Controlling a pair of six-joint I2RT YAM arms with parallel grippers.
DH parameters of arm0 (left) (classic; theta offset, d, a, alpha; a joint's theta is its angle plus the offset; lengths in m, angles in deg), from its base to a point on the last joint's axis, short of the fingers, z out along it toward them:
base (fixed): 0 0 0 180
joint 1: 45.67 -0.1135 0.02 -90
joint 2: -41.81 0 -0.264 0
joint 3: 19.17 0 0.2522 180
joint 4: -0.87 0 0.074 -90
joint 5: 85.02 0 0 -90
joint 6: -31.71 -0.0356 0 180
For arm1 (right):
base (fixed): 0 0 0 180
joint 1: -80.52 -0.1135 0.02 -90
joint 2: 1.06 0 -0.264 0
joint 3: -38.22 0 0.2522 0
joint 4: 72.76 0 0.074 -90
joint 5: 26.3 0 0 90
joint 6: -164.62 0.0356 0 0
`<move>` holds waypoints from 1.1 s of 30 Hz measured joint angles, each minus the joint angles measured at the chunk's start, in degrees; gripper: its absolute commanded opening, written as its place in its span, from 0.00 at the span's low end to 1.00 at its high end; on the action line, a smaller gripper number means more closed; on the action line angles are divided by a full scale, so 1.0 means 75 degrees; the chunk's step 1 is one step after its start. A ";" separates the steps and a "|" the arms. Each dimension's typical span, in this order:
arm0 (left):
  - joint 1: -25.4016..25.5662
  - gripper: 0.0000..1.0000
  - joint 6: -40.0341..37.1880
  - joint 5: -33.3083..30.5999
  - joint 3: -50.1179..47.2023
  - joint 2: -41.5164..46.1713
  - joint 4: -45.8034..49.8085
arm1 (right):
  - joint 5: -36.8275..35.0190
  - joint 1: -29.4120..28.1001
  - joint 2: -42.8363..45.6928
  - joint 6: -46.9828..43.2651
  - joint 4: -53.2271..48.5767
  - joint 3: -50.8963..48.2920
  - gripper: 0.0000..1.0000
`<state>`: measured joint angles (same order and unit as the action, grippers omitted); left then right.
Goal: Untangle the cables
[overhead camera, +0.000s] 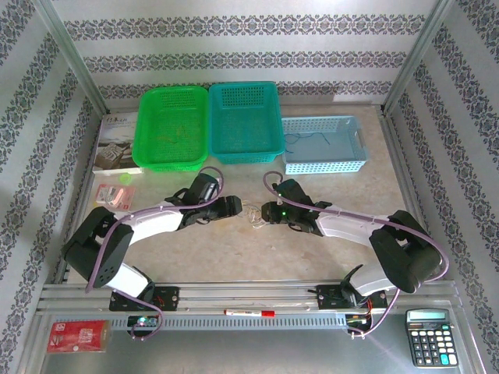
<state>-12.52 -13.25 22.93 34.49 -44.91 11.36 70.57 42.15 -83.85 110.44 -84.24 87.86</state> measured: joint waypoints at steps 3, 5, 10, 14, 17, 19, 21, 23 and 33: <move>0.0035 0.62 0.0000 0.0003 0.0064 -0.0096 -0.0067 | -0.0003 0.0000 0.0000 0.0000 0.0026 0.0000 0.30; 0.0035 0.58 0.0000 0.0000 0.0093 -0.0122 -0.0099 | 0.0000 0.0000 0.0000 0.0000 0.0026 0.0000 0.30; 0.0038 0.47 -0.0003 0.0003 0.0172 -0.0160 -0.0184 | -0.0003 0.0000 0.0000 0.0000 0.0026 0.0000 0.30; 0.0038 0.39 -0.0003 0.0006 0.0230 -0.0248 -0.0300 | -0.0003 0.0000 0.0000 0.0003 0.0029 -0.0003 0.30; 0.0055 0.38 0.0003 0.0006 0.0230 -0.0289 -0.0344 | -0.0003 0.0000 0.0000 0.0000 0.0032 -0.0006 0.30; 0.0093 0.34 0.0003 0.0009 0.0230 -0.0326 -0.0379 | -0.0003 0.0003 0.0000 0.0000 0.0038 -0.0006 0.31; 0.0137 0.29 0.0015 0.0012 0.0230 -0.0356 -0.0388 | -0.0003 0.0003 0.0000 0.0003 0.0050 -0.0006 0.30; 0.0163 0.21 0.0020 0.0012 0.0230 -0.0367 -0.0405 | -0.0003 0.0003 0.0000 0.0003 0.0050 -0.0006 0.30; 0.0184 0.00 0.0058 0.0105 0.0417 0.0449 -0.0117 | -0.0032 0.0052 0.0003 0.0000 0.0105 -0.0154 0.31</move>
<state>-11.15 -12.82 23.72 37.62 -41.54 10.49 70.33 42.54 -83.82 110.44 -83.45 86.70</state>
